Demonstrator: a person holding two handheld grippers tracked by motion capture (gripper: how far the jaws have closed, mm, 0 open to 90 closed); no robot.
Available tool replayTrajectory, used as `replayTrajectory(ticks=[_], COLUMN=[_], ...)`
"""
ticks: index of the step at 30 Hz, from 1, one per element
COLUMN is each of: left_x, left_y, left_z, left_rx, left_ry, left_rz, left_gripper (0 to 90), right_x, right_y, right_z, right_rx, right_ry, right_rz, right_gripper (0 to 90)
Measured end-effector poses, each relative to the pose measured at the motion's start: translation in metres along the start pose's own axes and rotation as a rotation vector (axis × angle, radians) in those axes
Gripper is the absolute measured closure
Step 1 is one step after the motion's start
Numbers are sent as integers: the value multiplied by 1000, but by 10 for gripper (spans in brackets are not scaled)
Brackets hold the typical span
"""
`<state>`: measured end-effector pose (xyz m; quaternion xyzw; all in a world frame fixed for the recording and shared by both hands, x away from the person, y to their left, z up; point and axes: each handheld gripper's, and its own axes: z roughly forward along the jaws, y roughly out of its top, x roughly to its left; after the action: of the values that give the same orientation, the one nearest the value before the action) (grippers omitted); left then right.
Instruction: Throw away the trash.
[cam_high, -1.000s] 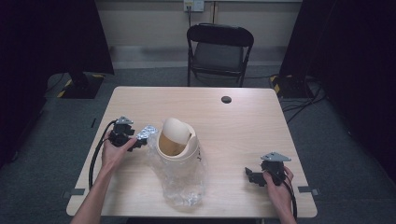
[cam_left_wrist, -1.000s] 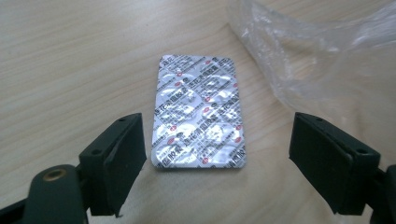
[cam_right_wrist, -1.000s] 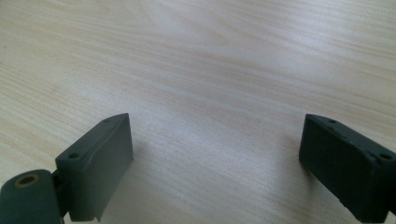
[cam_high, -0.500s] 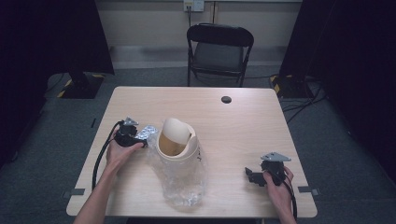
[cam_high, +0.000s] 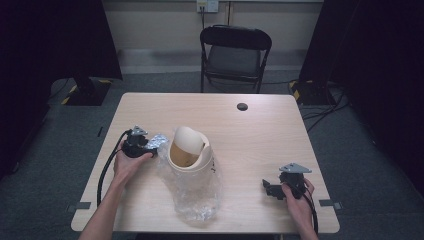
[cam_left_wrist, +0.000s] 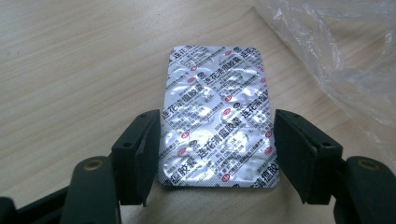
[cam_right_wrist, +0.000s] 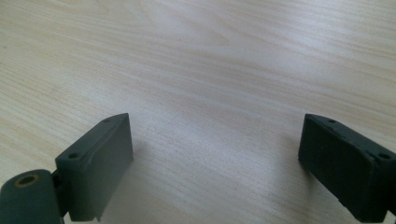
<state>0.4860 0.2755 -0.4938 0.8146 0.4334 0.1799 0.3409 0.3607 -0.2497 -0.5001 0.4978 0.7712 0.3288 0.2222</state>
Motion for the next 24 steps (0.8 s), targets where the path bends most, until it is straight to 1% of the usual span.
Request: replayTrajectory(ticks=[2,4,8,10,14,16,17,19,21,23,24], left_x=[0,1,4,3,1,2,2,2,1,-2,-3], left_y=[0,-1,-2,-1,2,2,2,2,1,1,0], left_z=[0,-2,-4,-6,-14,-19,-21,-25,-29,-33,-35], left_rx=[-2,1,-10,-21,-43,-53,-55,-78,-98,-101,-104], left_ry=[-5,-9,-11,-16,-2,-8,-5,-6,-21,-16,-21], left_rz=[-2,-21,-47,-44,-27,-29,-29,-34,-38,-16,-8], left_gripper=[341,341,341,341,341,341,341,341,341,341,341], right_x=[0,0,0,0,0,0,0,0,0,0,0], right_y=[0,0,0,0,0,0,0,0,0,0,0], right_z=[0,0,0,0,0,0,0,0,0,0,0], right_rx=[0,0,0,0,0,0,0,0,0,0,0], right_ry=[0,0,0,0,0,-1,-1,-1,-1,-1,-1], right_rz=[0,0,0,0,0,-1,-1,-1,-1,-1,0], right_gripper=[90,90,91,91,91,91,91,91,91,91,91])
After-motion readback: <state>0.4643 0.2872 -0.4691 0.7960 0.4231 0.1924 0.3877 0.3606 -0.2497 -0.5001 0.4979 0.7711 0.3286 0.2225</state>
